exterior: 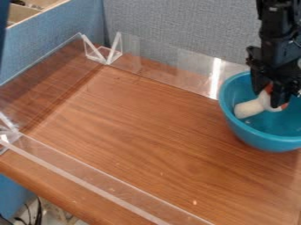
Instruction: Put the mushroom in the blue bowl
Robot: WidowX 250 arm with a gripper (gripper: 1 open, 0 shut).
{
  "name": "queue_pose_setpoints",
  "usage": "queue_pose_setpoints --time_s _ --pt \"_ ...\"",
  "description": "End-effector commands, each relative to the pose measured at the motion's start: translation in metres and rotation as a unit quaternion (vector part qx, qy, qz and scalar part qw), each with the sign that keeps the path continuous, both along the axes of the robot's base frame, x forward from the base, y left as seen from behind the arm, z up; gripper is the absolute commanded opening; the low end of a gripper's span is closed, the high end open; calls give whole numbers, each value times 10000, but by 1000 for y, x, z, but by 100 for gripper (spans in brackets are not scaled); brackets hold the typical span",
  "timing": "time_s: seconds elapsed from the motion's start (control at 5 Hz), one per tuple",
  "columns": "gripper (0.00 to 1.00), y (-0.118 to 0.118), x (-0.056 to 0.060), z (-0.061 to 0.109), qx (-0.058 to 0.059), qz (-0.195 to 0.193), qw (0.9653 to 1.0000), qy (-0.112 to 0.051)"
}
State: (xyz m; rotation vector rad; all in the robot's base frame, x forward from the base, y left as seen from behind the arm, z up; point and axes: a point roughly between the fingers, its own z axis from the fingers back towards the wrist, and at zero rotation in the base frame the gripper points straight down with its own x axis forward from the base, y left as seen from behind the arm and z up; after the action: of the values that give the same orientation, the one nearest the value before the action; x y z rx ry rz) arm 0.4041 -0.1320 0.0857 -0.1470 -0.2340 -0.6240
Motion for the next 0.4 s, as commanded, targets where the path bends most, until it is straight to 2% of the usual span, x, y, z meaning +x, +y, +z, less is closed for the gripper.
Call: queue_pose_setpoints --time_s 0.0,0.2 --pt "0 8 5 31 -106 65 9991 -401" --pt "0 9 5 30 -120 77 9991 -388"
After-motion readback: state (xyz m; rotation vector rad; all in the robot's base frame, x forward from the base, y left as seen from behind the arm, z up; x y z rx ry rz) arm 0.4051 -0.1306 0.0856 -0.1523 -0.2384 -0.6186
